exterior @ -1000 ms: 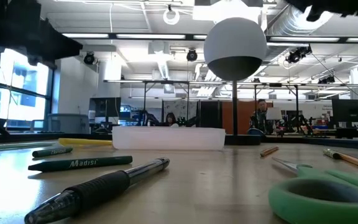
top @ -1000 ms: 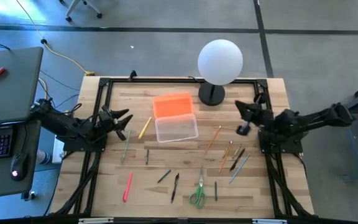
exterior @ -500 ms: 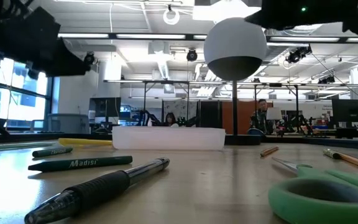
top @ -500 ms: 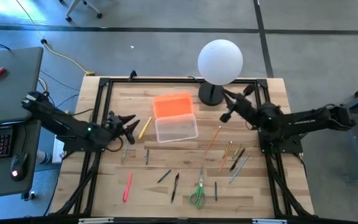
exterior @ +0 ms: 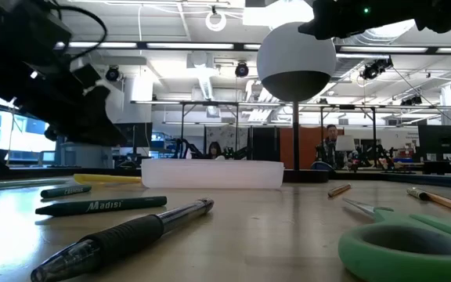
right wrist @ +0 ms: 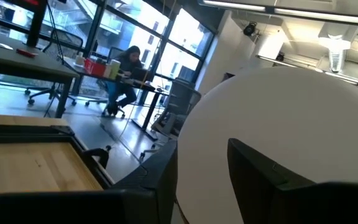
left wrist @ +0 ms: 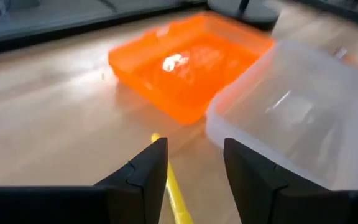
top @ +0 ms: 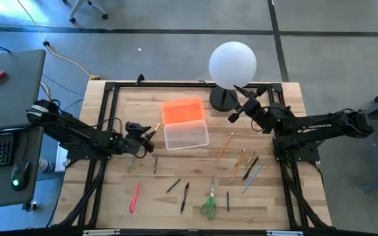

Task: Pick & place school supplies into a supply box
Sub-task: Put the yellow pen into the transparent supply box

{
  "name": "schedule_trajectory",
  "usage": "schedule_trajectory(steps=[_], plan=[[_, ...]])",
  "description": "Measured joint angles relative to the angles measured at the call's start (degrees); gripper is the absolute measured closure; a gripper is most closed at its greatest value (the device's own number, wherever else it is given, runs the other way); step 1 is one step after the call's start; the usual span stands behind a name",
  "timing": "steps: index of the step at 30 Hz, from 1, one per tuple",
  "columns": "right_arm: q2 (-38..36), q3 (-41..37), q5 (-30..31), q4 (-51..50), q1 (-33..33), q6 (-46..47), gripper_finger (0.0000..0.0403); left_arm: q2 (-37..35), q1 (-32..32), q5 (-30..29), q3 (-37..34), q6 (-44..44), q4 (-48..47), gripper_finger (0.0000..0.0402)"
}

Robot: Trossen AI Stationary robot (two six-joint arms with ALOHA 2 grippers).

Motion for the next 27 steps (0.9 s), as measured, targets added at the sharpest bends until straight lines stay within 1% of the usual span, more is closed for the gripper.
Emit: schedule_trajectory(steps=[4, 9, 11, 13, 15, 20, 23, 27], plan=[[-0.02, 0.00, 0.02, -0.33, 0.00, 0.00, 0.0281, 7.80, 3.14, 3.64, 2.98, -0.04, 0.02, 0.0211], [-0.02, 0.00, 0.00, -0.90, 0.02, 0.00, 0.0279, 15.21, 5.41, 5.05, 5.57, -0.09, 0.06, 0.0211], [-0.04, -0.02, 0.00, -1.39, 0.02, 0.00, 0.0279, 17.13, 6.31, 6.22, 5.89, -0.66, -0.01, 0.0211], [-0.04, -0.02, 0.00, -1.63, 0.02, 0.00, 0.0279, 19.24, 7.06, 7.49, 5.94, -3.21, 0.15, 0.0211], [-0.04, -0.04, 0.00, -1.77, 0.02, 0.00, 0.0279, 20.64, 7.67, 7.33, 6.06, -5.81, 0.30, 0.0211], [-0.04, -0.07, -0.02, -1.84, 0.02, 0.00, 0.0279, 23.53, 8.56, 7.80, 6.20, -8.77, -0.11, 0.0216], [-0.04, -0.07, -0.02, -1.84, 0.02, 0.00, 0.0279, 23.81, 8.52, 7.81, 6.20, -10.62, -0.24, 0.0242], [-0.04, -0.07, -0.04, -1.84, 0.02, 0.00, 0.0279, 23.97, 8.74, 7.79, 6.04, -10.83, 0.57, 0.0310]])
